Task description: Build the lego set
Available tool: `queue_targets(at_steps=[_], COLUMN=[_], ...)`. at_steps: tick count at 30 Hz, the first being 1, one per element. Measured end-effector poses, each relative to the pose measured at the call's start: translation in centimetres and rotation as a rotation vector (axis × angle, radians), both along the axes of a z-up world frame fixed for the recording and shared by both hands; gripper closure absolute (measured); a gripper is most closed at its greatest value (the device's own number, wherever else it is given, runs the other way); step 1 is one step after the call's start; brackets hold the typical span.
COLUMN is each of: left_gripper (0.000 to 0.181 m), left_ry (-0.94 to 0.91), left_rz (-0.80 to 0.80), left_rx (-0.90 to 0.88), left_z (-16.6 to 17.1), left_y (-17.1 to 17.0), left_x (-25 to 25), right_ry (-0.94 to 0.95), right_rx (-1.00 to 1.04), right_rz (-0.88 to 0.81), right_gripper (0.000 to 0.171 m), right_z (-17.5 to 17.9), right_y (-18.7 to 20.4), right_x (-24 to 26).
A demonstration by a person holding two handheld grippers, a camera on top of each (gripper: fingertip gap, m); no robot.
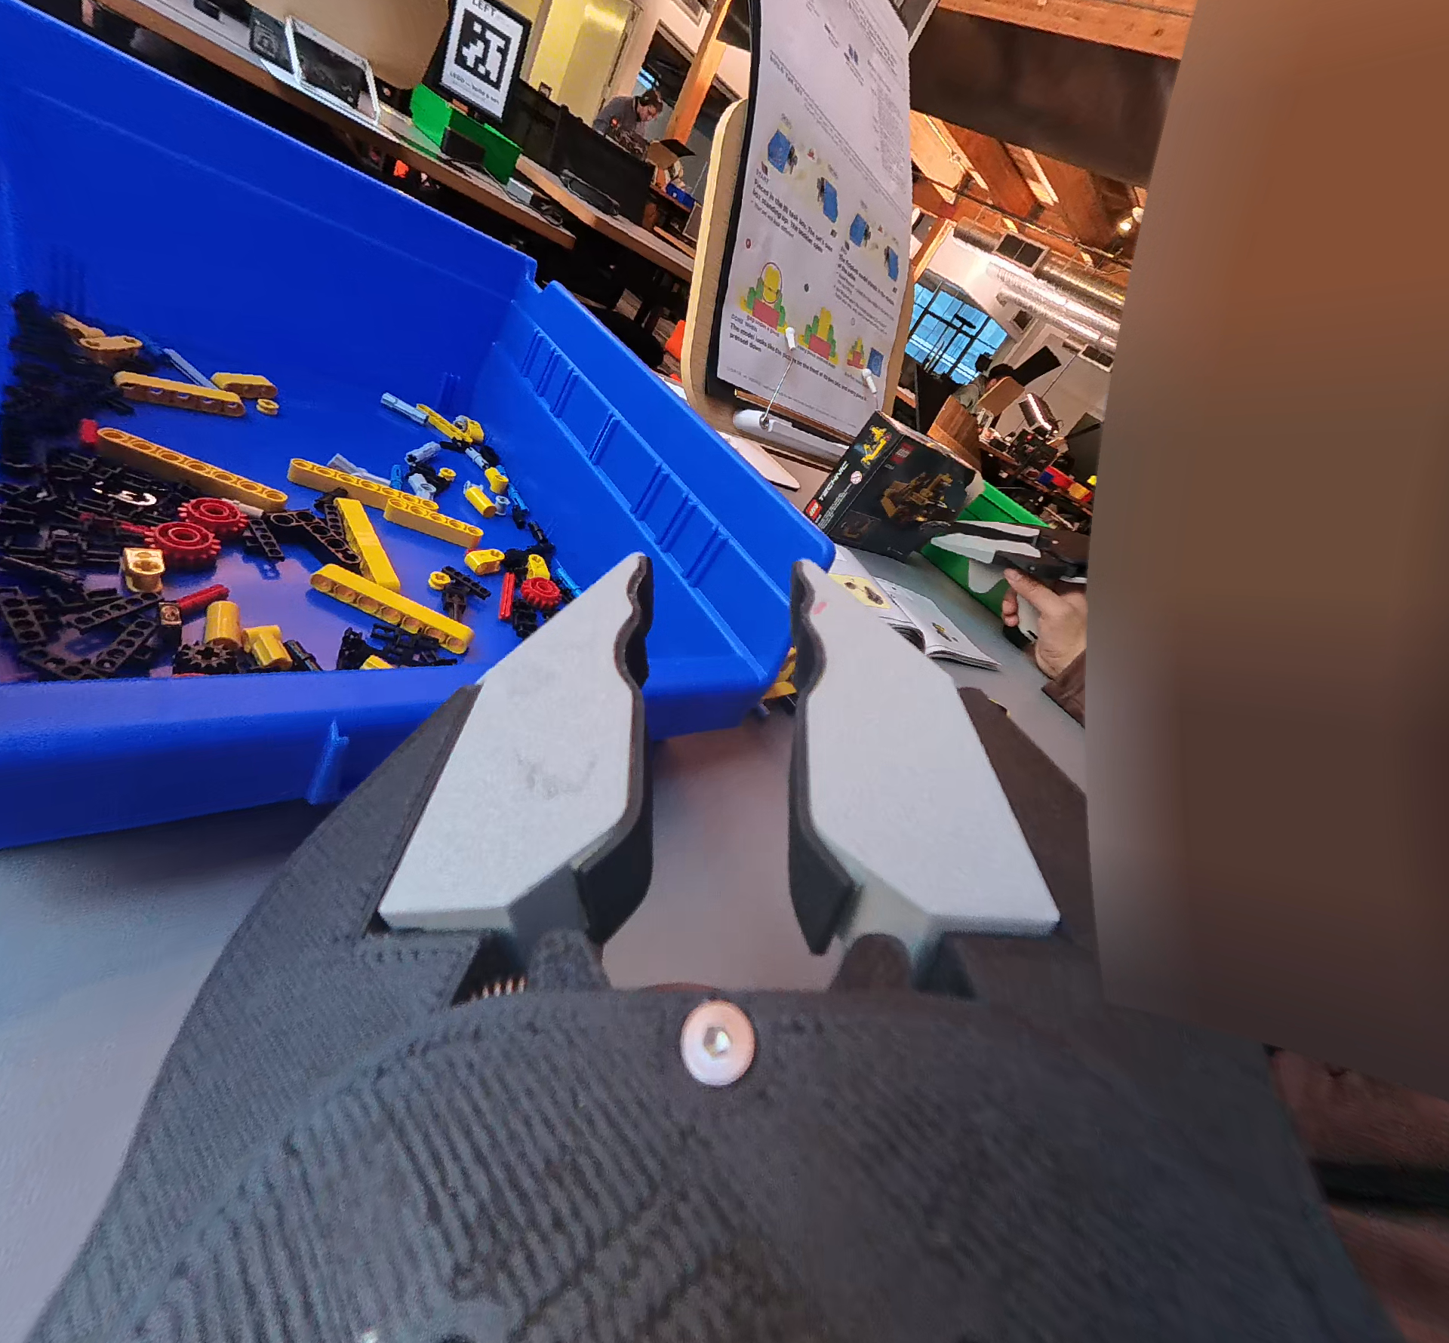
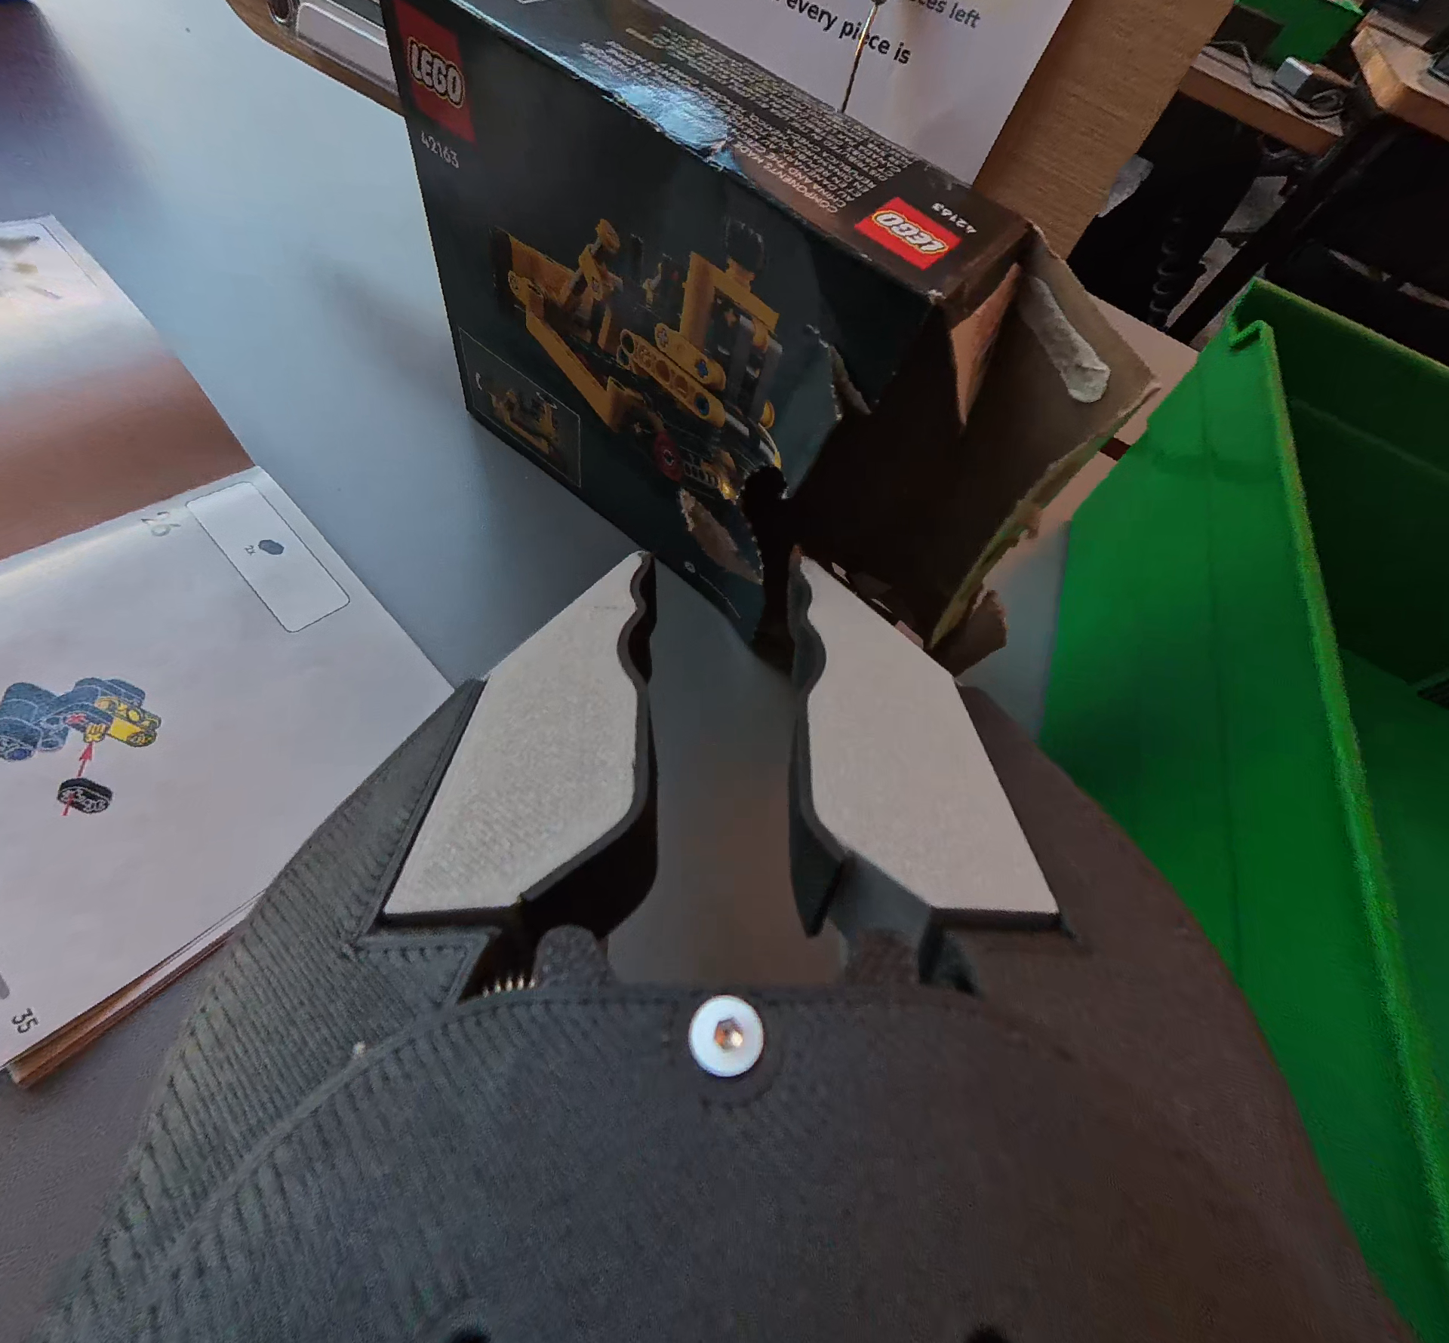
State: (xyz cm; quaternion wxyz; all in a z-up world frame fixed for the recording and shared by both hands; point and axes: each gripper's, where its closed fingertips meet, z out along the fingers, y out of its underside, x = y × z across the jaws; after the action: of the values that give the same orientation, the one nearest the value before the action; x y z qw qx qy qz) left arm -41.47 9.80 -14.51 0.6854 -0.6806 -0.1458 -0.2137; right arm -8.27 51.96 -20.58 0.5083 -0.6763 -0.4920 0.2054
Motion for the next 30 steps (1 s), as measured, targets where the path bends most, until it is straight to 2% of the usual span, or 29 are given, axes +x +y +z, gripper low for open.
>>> queue_targets(at_steps=[30], left_gripper=[0.15], left_ry=[-0.023], left_rz=[0.008], left_rx=[0.017], left_z=[0.17], left_y=[-0.2], left_x=[-0.37], right_ry=[-0.021], right_rx=[-0.024], right_rz=[0.004], right_gripper=[0.14], right_z=[-0.46], right_y=[-0.04], right_x=[-0.16])
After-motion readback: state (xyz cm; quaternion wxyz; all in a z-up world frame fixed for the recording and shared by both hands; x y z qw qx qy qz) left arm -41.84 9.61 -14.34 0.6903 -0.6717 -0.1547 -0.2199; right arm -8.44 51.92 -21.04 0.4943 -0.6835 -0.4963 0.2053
